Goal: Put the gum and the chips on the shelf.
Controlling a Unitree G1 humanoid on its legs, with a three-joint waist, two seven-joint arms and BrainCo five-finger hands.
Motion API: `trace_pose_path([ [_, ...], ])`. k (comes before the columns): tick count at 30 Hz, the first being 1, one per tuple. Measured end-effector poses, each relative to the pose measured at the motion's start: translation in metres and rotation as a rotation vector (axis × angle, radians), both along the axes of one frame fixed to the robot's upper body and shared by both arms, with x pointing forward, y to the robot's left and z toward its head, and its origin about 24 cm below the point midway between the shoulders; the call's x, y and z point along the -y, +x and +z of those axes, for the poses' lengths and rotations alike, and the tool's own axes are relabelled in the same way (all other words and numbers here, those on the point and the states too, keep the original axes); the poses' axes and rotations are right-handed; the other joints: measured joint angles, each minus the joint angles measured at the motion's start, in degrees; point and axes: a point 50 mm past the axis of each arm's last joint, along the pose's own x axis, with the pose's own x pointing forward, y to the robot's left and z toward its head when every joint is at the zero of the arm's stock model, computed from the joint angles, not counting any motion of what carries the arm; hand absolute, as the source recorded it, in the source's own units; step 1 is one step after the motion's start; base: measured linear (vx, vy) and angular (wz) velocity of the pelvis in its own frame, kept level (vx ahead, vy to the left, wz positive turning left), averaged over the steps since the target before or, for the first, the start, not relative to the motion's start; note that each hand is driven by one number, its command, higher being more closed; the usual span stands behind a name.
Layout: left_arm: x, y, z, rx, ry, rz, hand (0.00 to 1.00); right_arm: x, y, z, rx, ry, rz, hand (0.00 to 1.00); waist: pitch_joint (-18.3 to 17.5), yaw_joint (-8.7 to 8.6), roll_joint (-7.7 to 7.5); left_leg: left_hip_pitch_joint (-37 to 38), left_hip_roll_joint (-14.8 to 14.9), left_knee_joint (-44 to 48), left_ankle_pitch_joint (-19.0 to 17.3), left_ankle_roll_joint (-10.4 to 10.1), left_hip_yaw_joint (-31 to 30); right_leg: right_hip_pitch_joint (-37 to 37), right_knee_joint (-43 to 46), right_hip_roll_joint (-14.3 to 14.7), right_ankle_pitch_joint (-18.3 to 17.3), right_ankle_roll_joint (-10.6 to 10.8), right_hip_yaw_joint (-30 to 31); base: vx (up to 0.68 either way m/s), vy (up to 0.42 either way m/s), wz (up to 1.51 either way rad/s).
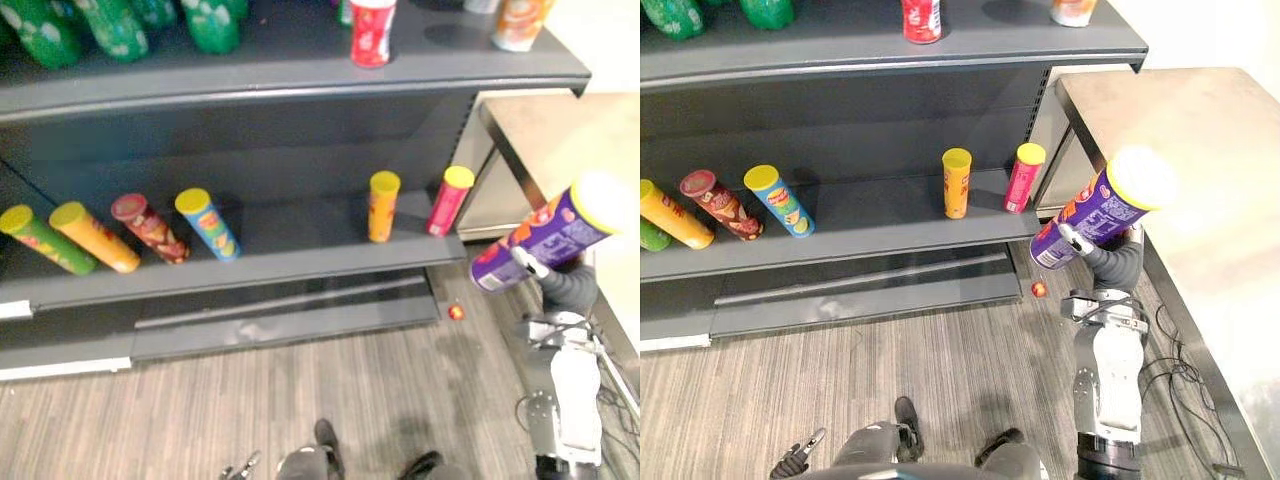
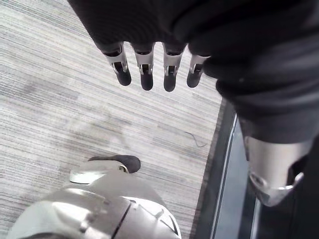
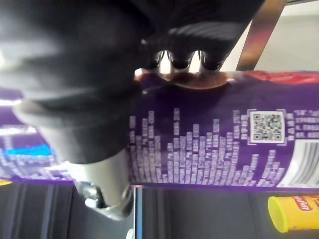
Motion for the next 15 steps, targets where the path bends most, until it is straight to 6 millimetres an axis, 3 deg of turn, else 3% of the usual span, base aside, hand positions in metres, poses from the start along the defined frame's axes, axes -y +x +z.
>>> trace_pose_path([
  [9, 0.001, -0.001, 0.0, 0.006, -0.009, 0.02, 0.0, -0.001, 0.002, -0.004, -0.026, -0.008, 0.012, 1.0, 0.1, 0.43, -0.01, 3.0, -0.3, -6.8, 4.3, -0.1, -0.3, 0.8, -2.1, 2.4, 0.2, 0.1, 2.0, 0.04, -0.013, 0.04],
  [12, 0.005, 0.0, -0.001, 0.015, -0.021, 0.024, 0.0, -0.006, 0.008, -0.007, -0.04, -0.008, 0.046, 1.0, 0.3, 0.6, -0.38, 2.4, 0.0, -5.7, 3.9, -0.4, -0.3, 1.0, -2.6, 2.7, 0.2, 0.1, 1.9, 0.04, -0.013, 0.03],
  [15, 0.006, 0.003, 0.0, 0.03, -0.025, 0.019, 0.0, -0.017, 0.015, -0.01, -0.059, -0.009, 0.099, 1.0, 0.9, 1.73, -0.73, 0.5, 0.8, -1.0, 0.8, -0.4, -1.7, 2.5, -2.9, 2.8, 0.5, 0.5, 1.8, 0.01, 0.028, 0.15],
])
